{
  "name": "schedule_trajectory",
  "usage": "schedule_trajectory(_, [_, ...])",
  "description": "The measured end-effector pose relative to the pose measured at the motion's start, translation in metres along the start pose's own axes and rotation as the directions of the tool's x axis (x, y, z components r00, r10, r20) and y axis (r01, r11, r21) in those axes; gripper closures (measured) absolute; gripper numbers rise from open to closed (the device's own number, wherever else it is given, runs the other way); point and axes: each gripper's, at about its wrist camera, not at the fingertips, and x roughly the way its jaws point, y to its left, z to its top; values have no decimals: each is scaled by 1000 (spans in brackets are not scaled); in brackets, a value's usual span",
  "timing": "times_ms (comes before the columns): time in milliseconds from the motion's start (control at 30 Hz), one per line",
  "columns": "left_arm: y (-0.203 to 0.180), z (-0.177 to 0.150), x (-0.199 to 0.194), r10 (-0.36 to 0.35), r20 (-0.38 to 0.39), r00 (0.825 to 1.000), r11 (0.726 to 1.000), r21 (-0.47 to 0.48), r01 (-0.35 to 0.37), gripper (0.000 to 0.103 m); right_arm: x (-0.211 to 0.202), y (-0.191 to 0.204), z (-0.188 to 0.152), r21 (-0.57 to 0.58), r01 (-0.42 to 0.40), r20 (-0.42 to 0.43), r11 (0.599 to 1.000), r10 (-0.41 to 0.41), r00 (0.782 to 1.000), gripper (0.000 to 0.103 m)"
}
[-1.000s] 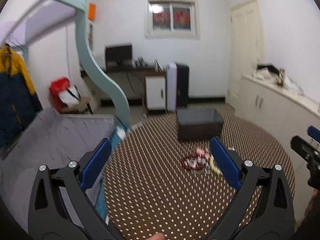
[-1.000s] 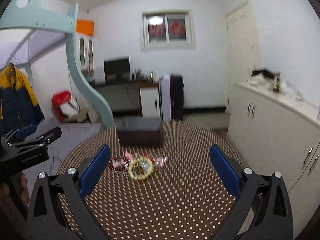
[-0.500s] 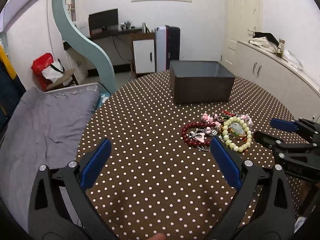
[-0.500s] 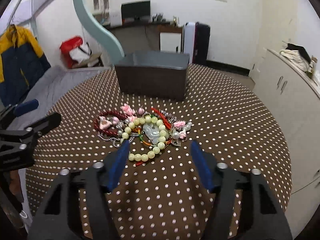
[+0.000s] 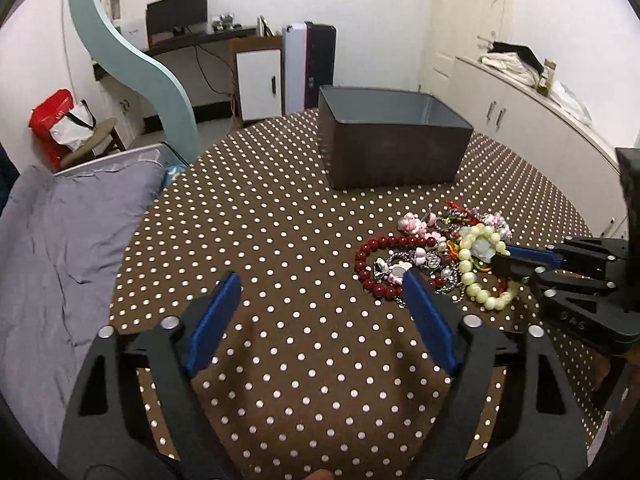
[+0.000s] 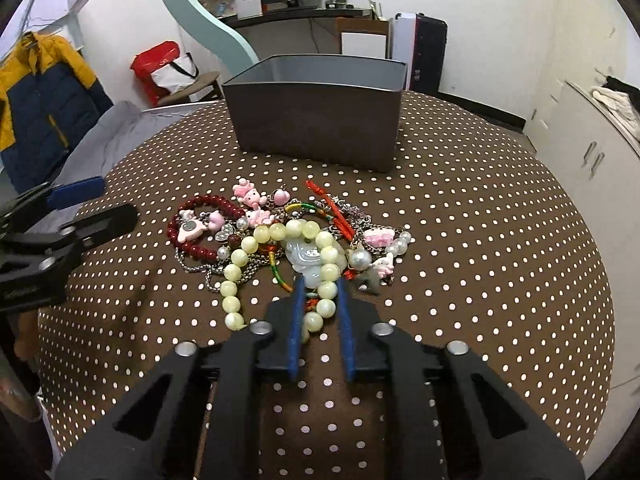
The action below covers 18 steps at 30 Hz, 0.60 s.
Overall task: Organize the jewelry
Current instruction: 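Grasp the cream bead bracelet with the right gripper while the left grasps the red bead bracelet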
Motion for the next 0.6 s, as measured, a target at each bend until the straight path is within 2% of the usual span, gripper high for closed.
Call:
schedule_trajectory(67, [1, 2, 6, -10, -18, 1000, 1000, 7, 10, 30, -9, -5, -2, 1, 4, 24, 1000, -4, 1000, 95])
schedule_trajectory(200, [2, 7, 18, -74, -51, 996, 997, -9, 74, 35, -26, -18, -6, 29, 14, 62, 999, -16, 998, 95])
schedule_trajectory(300, [-1, 12, 29, -62, -73, 995, 998, 3, 62, 40, -32, -23, -6, 44, 6, 71, 999, -9, 997, 95])
schedule_trajectory(367, [0, 15, 36, -62, -92, 994, 998, 2, 62, 51, -34, -26, -9, 50, -3, 74, 999, -1, 997, 95])
schedule_trajectory(400, [0, 17, 39, -63, -100, 993, 998, 3, 63, 52, -33, -25, -8, 53, -4, 75, 999, 0, 997, 95])
schedule_trajectory(467, [-2, 21, 46, -64, -115, 991, 998, 13, 66, 53, -32, -25, -8, 54, -6, 76, 999, 2, 997, 95])
schedule_trajectory(600, [-17, 25, 53, -9, -125, 992, 995, 98, 21, 53, -32, -27, -6, 59, -19, 89, 998, 14, 996, 95])
